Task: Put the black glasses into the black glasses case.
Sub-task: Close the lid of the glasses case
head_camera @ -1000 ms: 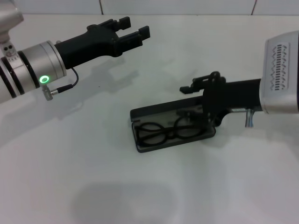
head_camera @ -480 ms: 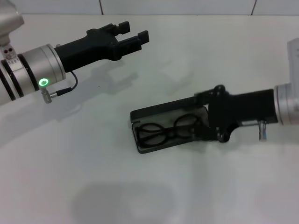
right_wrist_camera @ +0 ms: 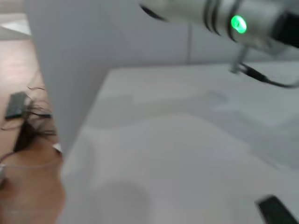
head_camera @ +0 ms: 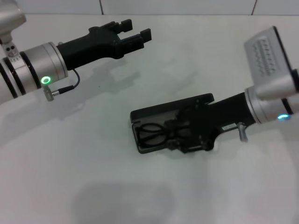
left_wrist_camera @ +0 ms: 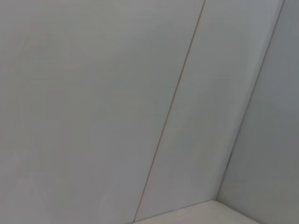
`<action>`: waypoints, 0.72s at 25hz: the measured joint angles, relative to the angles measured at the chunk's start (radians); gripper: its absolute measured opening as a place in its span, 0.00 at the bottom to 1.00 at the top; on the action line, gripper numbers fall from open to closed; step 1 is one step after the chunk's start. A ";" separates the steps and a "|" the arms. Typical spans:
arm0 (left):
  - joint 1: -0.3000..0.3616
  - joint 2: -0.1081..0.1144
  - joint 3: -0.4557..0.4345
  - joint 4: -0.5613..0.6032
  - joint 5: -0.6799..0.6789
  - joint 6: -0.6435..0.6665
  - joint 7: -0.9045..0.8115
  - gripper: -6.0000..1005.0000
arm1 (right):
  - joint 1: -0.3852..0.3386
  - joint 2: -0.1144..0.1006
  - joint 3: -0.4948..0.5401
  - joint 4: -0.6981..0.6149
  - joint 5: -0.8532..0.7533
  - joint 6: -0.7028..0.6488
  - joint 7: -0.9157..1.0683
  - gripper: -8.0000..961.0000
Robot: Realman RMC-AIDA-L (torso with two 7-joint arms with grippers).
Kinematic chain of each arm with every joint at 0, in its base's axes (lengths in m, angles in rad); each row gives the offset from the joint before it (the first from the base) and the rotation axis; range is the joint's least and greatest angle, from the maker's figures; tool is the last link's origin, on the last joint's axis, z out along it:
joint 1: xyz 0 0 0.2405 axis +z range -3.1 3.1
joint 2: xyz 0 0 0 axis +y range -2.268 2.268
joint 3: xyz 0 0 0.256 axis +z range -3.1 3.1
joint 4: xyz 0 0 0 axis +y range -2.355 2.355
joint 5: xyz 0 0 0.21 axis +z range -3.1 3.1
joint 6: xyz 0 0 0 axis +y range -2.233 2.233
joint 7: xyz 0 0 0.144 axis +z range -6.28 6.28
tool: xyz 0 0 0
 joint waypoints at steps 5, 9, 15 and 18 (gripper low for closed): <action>-0.002 -0.003 0.000 0.000 0.000 0.000 0.003 0.76 | 0.020 0.002 -0.031 0.039 -0.004 0.120 0.002 0.51; 0.001 0.000 -0.001 0.000 0.000 0.000 0.001 0.76 | 0.012 0.003 -0.039 0.019 -0.004 0.111 -0.001 0.51; 0.001 0.002 0.000 0.000 0.008 0.000 -0.002 0.76 | -0.046 -0.004 -0.009 -0.056 0.003 0.017 -0.003 0.51; -0.009 0.004 -0.001 0.000 0.060 0.000 -0.022 0.76 | -0.080 -0.009 0.014 -0.085 -0.015 -0.037 -0.003 0.51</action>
